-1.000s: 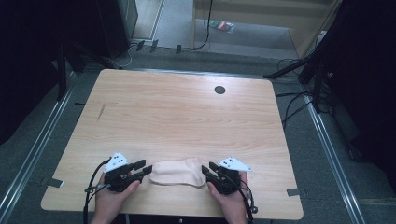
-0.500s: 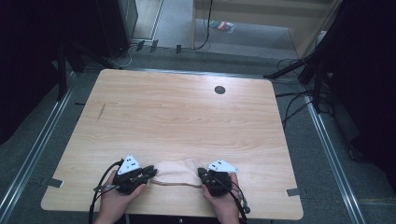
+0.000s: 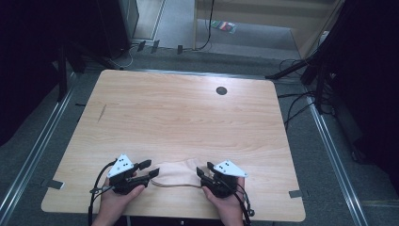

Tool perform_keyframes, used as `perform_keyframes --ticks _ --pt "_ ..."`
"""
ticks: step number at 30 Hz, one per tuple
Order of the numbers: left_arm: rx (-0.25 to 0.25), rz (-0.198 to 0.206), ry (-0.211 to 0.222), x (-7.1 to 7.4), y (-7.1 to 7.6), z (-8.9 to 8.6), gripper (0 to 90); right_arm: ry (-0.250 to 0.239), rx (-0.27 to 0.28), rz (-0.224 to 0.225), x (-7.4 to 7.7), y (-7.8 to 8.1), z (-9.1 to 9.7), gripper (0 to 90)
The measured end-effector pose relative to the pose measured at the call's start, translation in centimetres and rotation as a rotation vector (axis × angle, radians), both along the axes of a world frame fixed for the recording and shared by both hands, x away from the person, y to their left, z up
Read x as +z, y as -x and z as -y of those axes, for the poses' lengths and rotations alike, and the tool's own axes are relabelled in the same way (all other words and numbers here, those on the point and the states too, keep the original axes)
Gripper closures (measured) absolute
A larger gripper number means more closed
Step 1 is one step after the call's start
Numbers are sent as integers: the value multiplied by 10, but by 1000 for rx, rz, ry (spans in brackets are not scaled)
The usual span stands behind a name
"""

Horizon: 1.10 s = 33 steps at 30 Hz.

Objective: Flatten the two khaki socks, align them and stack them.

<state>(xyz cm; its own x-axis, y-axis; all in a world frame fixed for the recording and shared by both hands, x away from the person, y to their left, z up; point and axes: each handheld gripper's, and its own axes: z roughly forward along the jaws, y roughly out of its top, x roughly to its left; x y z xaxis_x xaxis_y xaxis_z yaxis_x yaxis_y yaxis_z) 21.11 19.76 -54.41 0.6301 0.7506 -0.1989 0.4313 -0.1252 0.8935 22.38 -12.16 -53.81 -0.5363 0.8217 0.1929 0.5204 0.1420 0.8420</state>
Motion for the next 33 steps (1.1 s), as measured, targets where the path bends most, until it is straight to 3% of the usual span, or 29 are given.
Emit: perform_keyframes --ticks 1,3,5,8,12,15,18,22,29,33 --pt "-2 16 5 1 0 -1 425 -4 0 37 2 -1 2 372" --pt "5 37 31 4 1 -2 340 -20 -6 62 4 -2 5 303" --pt "31 48 27 6 2 -3 227 -18 -37 75 9 -3 13 268" --pt "55 26 32 7 0 -5 177 -30 -35 66 10 -4 17 271" --pt "88 28 34 8 -2 -11 152 -23 -53 58 11 -6 21 222" --pt "113 20 46 9 -3 -19 138 -43 -67 31 11 -10 28 168" --pt "121 27 44 9 -4 -28 107 -52 -84 33 13 -12 36 140" --pt "152 29 50 9 -6 -41 101 -29 -117 49 16 -14 47 135" --pt "222 22 49 8 -11 -67 101 -50 -174 54 19 -17 72 135" --pt "272 20 47 7 -12 -82 101 -20 -200 67 19 -17 86 136"
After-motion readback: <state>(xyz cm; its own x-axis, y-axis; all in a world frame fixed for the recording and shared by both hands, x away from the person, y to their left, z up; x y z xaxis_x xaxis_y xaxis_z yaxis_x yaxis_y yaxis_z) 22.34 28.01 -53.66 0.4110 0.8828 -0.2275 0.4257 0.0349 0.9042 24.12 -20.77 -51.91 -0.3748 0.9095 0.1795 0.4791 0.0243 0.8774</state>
